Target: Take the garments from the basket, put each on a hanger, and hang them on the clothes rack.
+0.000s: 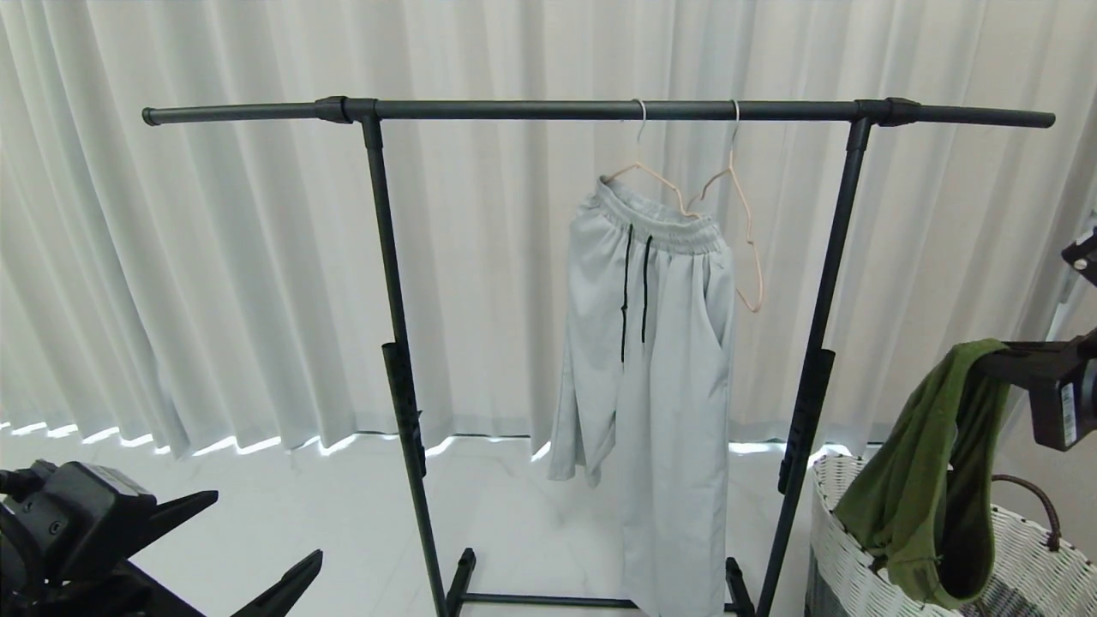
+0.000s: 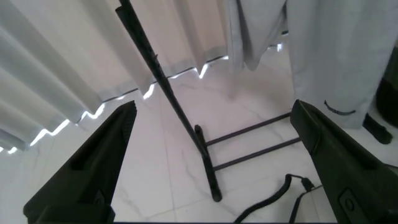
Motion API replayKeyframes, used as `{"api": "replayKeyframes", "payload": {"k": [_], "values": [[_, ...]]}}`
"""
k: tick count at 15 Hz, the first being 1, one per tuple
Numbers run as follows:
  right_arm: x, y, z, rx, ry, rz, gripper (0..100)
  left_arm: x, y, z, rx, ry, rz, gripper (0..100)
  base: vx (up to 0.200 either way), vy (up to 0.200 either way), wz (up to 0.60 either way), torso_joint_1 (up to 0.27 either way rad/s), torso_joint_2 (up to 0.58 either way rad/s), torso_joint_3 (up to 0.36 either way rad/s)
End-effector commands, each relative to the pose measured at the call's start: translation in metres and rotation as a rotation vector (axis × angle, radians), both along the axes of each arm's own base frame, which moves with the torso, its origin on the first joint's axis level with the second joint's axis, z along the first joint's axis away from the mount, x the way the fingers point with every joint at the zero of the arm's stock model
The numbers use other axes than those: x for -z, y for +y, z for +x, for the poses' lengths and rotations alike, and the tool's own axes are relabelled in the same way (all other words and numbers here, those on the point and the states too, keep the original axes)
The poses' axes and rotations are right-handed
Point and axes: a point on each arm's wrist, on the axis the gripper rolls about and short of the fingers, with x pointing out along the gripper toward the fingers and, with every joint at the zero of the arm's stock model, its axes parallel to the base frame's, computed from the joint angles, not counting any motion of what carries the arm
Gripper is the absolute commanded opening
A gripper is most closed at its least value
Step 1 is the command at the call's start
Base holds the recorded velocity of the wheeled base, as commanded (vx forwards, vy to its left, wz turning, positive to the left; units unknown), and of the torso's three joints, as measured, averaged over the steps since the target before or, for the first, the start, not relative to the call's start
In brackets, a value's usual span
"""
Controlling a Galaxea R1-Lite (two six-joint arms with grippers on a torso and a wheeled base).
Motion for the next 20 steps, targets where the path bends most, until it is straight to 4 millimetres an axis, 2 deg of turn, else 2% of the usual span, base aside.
{"api": "replayKeyframes", "payload": {"k": [1,3,5,8,10,12,14,17,20], "values": [[-0.003,0.004,-0.001,-0.074,-0.019,0.029,0,-0.001,-0.004,0.01,0.018,0.03,0.013,100,0.0,0.0,0.0,0.0,0.0,0.0],[-0.004,0.011,-0.002,-0.191,-0.022,0.081,0,-0.009,-0.011,0.024,0.043,0.029,0.028,100,0.0,0.0,0.0,0.0,0.0,0.0],[-0.004,0.026,0.001,-0.29,-0.016,0.132,0,-0.026,-0.028,0.038,0.122,0.0,0.001,100,0.0,0.0,0.0,0.0,0.0,0.0],[-0.005,0.047,0.021,-0.354,-0.1,0.173,0,-0.047,-0.064,0.049,0.267,-0.015,-0.063,100,0.0,0.0,0.0,0.0,0.0,0.0],[-0.002,0.058,0.027,-0.391,-0.108,0.182,0,-0.052,-0.095,0.054,0.373,0.02,-0.104,100,0.0,0.0,0.0,0.0,0.0,0.0],[-0.002,0.064,0.03,-0.409,-0.131,0.189,0,-0.047,-0.127,0.062,0.437,0.092,-0.123,100,0.0,0.0,0.0,0.0,0.0,0.0],[0.003,0.066,0.03,-0.418,-0.123,0.187,0,-0.033,-0.153,0.074,0.465,0.147,-0.097,100,0.0,0.0,0.0,0.0,0.0,0.0],[0.007,0.066,0.03,-0.42,-0.122,0.195,0,-0.015,-0.182,0.081,0.521,0.123,-0.118,100,0.0,0.0,0.0,0.0,0.0,0.0],[0.006,0.073,0.024,-0.45,-0.125,0.239,0,-0.016,-0.197,0.075,0.63,0.15,-0.196,100,0.0,0.0,0.0,0.0,0.0,0.0]]}}
